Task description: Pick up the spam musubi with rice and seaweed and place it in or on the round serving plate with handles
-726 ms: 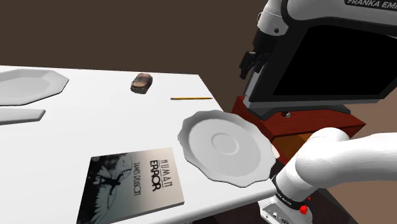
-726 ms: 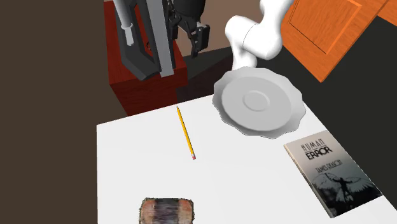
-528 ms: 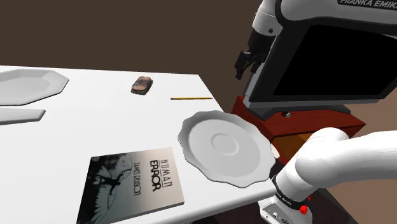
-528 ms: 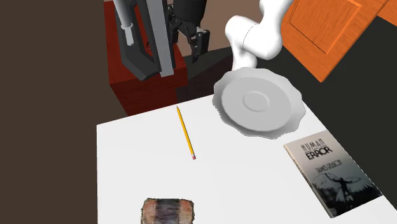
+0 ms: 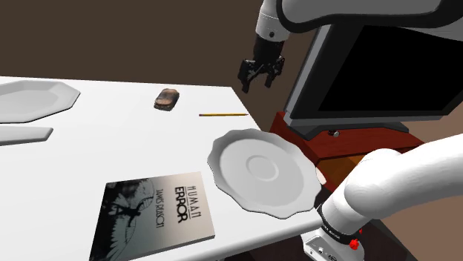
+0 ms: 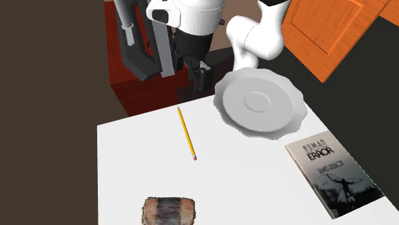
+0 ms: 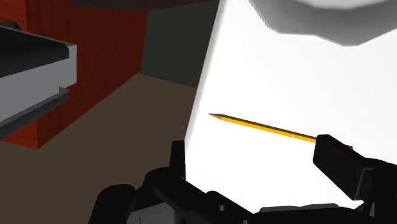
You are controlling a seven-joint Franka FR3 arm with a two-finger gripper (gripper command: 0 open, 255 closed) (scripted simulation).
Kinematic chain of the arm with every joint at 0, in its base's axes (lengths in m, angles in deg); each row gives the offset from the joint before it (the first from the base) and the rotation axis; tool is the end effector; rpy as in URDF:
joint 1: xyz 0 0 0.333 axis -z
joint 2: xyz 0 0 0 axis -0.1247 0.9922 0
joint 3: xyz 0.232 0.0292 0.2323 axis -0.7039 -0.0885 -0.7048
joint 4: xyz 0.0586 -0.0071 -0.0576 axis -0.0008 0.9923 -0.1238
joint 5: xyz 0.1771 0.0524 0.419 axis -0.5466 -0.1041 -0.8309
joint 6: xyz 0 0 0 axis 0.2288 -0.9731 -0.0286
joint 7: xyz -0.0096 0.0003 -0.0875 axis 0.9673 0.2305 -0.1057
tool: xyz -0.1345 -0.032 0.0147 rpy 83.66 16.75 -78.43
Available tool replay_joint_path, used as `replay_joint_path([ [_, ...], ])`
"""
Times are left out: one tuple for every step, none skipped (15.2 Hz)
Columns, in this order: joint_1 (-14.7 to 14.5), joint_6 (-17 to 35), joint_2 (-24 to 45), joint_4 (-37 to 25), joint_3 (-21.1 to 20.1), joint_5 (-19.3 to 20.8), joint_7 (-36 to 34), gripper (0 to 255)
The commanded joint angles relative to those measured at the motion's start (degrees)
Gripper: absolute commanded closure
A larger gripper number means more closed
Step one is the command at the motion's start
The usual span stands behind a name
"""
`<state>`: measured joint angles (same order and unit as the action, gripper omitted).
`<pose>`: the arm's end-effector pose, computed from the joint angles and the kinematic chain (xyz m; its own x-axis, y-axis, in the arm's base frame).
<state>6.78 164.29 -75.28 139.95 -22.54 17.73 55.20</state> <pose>0.4502 0.1083 0.5381 0.9866 -0.1302 0.0981 -0.1412 -0.9832 0.1153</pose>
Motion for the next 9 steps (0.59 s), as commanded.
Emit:
replay_joint_path([
  [0.2,0.8,4.0,-2.6,-2.2,-0.4,-4.2,0],
  [0.3,1.1,6.1,-4.2,-3.3,-0.4,-6.1,0],
  [0.4,1.3,8.2,-5.8,-4.3,-0.3,-8.1,0],
  [0.6,1.5,10.3,-7.5,-5.2,-0.1,-10.1,0],
  [0.7,1.6,12.6,-9.3,-6.2,0.2,-12.1,0],
  [0.7,1.7,14.8,-11.2,-7.1,0.5,-14.1,0],
  [0.8,1.7,17.1,-13.1,-7.9,1.0,-16.1,0],
  [0.8,1.6,19.5,-15.2,-8.7,1.5,-18.1,0],
  [0.7,1.5,21.9,-17.4,-9.4,2.1,-20.1,0],
])
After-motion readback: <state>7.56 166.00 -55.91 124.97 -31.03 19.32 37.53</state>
